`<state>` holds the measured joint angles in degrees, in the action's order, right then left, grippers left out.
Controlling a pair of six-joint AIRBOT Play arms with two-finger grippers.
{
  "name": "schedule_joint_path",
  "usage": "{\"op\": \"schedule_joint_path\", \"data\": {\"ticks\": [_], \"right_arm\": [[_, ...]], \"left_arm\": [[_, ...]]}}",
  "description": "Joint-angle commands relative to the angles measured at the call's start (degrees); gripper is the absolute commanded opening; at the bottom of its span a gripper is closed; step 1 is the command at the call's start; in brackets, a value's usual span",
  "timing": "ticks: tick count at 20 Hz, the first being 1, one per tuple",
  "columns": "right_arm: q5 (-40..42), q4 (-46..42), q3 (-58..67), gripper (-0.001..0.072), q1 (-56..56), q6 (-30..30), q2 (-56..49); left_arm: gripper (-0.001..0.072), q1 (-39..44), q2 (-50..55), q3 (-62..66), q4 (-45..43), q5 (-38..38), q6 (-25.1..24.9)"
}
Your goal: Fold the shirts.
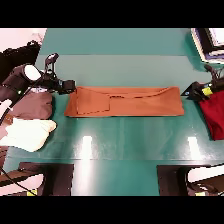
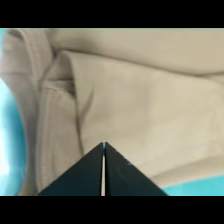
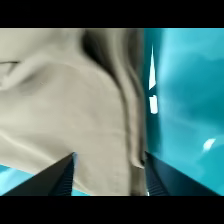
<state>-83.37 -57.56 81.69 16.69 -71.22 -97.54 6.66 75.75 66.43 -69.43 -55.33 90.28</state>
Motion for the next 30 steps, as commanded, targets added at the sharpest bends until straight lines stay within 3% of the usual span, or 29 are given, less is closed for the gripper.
{"op": "schedule_joint_path", "data": {"ticks": [1,6,8,9,10,12,14,17,20,23,26,30], "right_arm": [[4.0,6.3,-6.9,0.0520,4.6,3.4,-0.1],[8.7,11.6,-11.4,0.0507,2.3,6.4,-0.8],[7.0,11.5,-9.9,0.0492,-0.8,6.4,-3.2],[5.2,11.5,-8.7,0.0428,-2.1,6.4,-4.5],[3.1,11.5,-7.0,0.0422,-3.5,6.4,-5.9],[0.2,11.5,-4.0,0.0156,-5.2,8.3,-7.0],[-1.8,11.5,-1.0,0.0015,-6.1,8.4,-6.3],[-5.9,11.6,2.8,0.0014,-6.6,8.0,-2.3],[-7.7,11.7,6.8,0.0014,-8.9,4.0,4.1],[-7.8,16.7,11.8,0.0014,-12.2,1.2,9.0],[-8.2,21.1,18.3,0.0014,-16.0,-1.7,10.2],[-6.8,21.1,23.3,0.0014,-22.2,-4.0,10.2]], "left_arm": [[0.0034,0.0,0.0,0.3,5.8,-0.5,-4.0],[0.0025,0.0,0.7,0.3,11.1,0.8,-4.0],[0.0024,0.5,1.4,0.3,13.3,0.9,-4.0],[0.0024,1.6,1.7,0.3,13.3,1.7,-4.0],[0.0024,3.0,2.0,0.3,13.4,2.6,-3.9],[0.0024,6.6,3.7,1.3,13.8,3.8,-3.9],[0.0024,10.4,7.2,4.3,14.5,3.9,-3.9],[0.0024,16.4,15.2,13.4,14.5,3.9,-3.7],[0.0024,21.6,24.7,23.9,14.5,3.5,-3.1],[0.0024,24.7,32.6,31.5,14.5,0.9,-1.5],[0.0024,26.0,37.1,34.5,15.8,0.4,1.3],[0.0024,26.2,38.2,34.6,18.0,2.5,1.2]]}}
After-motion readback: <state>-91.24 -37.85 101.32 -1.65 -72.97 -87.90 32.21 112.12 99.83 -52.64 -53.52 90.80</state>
